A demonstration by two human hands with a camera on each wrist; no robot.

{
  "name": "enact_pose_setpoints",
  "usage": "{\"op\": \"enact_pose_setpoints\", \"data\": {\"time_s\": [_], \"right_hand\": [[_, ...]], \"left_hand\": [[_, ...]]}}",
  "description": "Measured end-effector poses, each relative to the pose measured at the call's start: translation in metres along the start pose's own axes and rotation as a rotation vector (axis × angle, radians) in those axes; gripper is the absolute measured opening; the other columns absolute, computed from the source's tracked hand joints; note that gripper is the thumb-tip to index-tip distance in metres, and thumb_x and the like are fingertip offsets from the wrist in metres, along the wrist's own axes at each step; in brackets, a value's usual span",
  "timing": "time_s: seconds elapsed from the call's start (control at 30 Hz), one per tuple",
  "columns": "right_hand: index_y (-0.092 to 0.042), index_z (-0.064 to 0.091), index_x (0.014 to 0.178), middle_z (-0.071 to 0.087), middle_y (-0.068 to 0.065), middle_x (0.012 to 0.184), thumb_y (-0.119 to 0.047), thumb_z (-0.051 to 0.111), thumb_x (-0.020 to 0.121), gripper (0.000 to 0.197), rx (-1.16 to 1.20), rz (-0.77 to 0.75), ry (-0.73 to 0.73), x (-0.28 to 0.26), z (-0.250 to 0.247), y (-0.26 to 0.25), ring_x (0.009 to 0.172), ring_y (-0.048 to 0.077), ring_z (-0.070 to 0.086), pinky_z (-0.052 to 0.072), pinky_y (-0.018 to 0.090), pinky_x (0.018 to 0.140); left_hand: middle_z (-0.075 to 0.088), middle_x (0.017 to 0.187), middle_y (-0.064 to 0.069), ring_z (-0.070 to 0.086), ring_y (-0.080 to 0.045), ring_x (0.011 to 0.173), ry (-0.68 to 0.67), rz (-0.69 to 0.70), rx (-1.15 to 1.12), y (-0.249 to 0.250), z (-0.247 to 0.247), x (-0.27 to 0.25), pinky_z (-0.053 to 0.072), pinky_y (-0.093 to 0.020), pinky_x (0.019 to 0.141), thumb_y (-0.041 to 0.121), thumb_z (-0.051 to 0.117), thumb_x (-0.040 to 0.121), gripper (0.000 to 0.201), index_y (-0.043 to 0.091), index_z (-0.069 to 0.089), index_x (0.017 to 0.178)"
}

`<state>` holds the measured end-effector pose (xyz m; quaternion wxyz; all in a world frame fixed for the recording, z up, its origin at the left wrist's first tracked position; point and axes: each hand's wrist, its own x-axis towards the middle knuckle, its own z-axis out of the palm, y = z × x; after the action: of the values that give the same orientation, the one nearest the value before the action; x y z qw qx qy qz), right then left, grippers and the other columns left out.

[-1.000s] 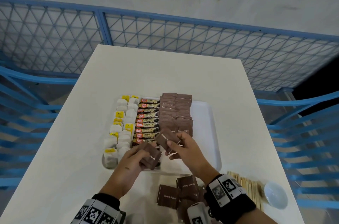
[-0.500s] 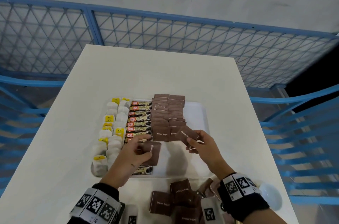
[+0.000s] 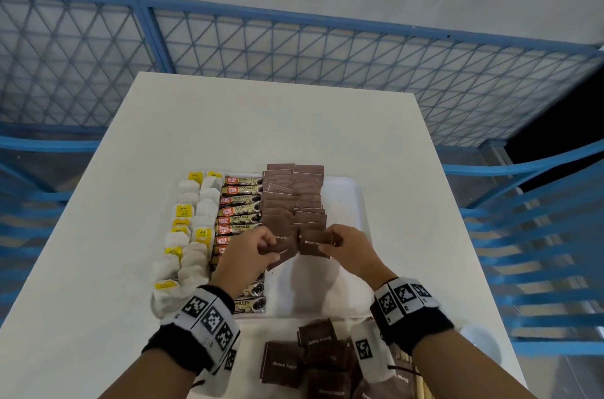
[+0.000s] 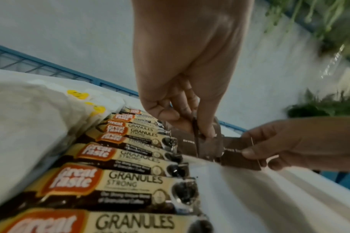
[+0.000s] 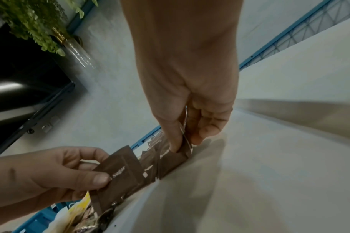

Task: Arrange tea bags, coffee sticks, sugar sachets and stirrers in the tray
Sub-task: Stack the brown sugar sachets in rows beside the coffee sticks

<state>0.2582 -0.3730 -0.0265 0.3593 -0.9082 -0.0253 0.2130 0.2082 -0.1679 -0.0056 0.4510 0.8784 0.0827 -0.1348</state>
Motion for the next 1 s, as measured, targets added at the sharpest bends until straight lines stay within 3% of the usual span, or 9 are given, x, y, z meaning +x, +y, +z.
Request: {"op": "enact_pose_setpoints", "data": {"time_s": [0.07, 0.17, 0.27, 0.43, 0.6, 0.73, 0.87, 1.0], "right_hand": [[-0.013, 0.060, 0.099, 0.057, -0.003, 0.084, -0.014, 0.066, 0.083, 0.017, 0.019, 0.010, 0.021, 0.002, 0.001, -0.001, 0.076, 0.014, 0.052, 0.033, 0.007, 0.055], [-0.017, 0.052, 0.093, 0.054, -0.005, 0.075, -0.012, 0.068, 0.081, 0.021, 0.070, 0.008, 0.047, 0.004, 0.004, -0.003, 0.070, 0.013, 0.051, 0.038, 0.004, 0.053], [-0.017, 0.049, 0.094, 0.055, -0.004, 0.076, -0.012, 0.068, 0.080, 0.024, 0.070, -0.007, 0.054, 0.005, 0.006, -0.003, 0.070, 0.012, 0.052, 0.038, 0.007, 0.055], [-0.016, 0.044, 0.093, 0.054, -0.005, 0.071, -0.012, 0.068, 0.080, 0.027, 0.080, -0.018, 0.087, 0.006, 0.011, -0.003, 0.064, 0.009, 0.051, 0.041, 0.008, 0.054], [-0.014, 0.044, 0.090, 0.054, -0.001, 0.071, -0.011, 0.069, 0.078, 0.028, 0.099, -0.019, 0.127, 0.006, 0.013, -0.002, 0.066, 0.017, 0.052, 0.041, 0.014, 0.057], [-0.010, 0.047, 0.098, 0.051, -0.001, 0.069, -0.014, 0.068, 0.081, 0.027, 0.120, 0.004, 0.173, 0.001, 0.011, -0.001, 0.063, 0.014, 0.049, 0.039, 0.010, 0.052], [-0.013, 0.055, 0.097, 0.056, -0.001, 0.081, -0.021, 0.063, 0.086, 0.016, 0.045, 0.016, 0.204, -0.012, 0.004, 0.002, 0.069, 0.008, 0.050, 0.036, 0.008, 0.056], [-0.012, 0.066, 0.092, 0.066, 0.000, 0.086, -0.018, 0.062, 0.087, 0.009, 0.026, -0.031, 0.081, -0.048, 0.001, 0.004, 0.073, 0.007, 0.057, 0.043, 0.004, 0.063]], "left_hand": [[0.058, 0.073, 0.012, 0.056, -0.003, 0.067, -0.021, 0.015, 0.054, -0.001, 0.001, 0.007, 0.038, -0.014, 0.059, 0.006, 0.071, 0.077, 0.024, 0.024, 0.054, 0.076], [0.060, 0.083, 0.003, 0.057, -0.014, 0.079, -0.031, 0.061, 0.173, -0.003, 0.003, 0.017, 0.041, -0.023, 0.069, 0.008, 0.070, 0.078, 0.015, 0.017, 0.060, 0.084], [0.055, 0.092, 0.002, 0.054, -0.017, 0.088, -0.033, 0.116, 0.326, -0.003, 0.004, 0.024, 0.036, -0.026, 0.073, 0.012, 0.069, 0.079, 0.015, 0.012, 0.063, 0.093], [0.057, 0.106, 0.002, 0.054, -0.018, 0.100, 0.047, 0.172, 0.490, -0.001, 0.006, 0.030, 0.039, -0.029, 0.083, 0.022, 0.066, 0.083, 0.021, 0.017, 0.060, 0.102], [0.053, 0.114, 0.001, 0.052, -0.020, 0.109, 0.100, 0.168, 0.586, -0.002, 0.010, 0.028, 0.038, -0.032, 0.091, 0.029, 0.062, 0.085, 0.031, 0.021, 0.054, 0.113], [0.053, 0.114, -0.002, 0.053, -0.021, 0.105, 0.120, 0.187, 0.574, -0.002, 0.007, 0.022, 0.041, -0.032, 0.088, 0.029, 0.062, 0.084, 0.033, 0.019, 0.052, 0.114], [0.055, 0.104, -0.003, 0.055, -0.019, 0.094, 0.106, 0.254, 0.500, 0.001, 0.001, 0.005, 0.042, -0.026, 0.080, 0.021, 0.060, 0.086, 0.019, 0.013, 0.059, 0.103], [0.052, 0.095, 0.004, 0.046, -0.001, 0.071, -0.122, 0.326, 0.365, 0.005, 0.004, -0.030, 0.033, -0.014, 0.067, 0.016, 0.056, 0.089, 0.010, 0.014, 0.060, 0.097]]}}
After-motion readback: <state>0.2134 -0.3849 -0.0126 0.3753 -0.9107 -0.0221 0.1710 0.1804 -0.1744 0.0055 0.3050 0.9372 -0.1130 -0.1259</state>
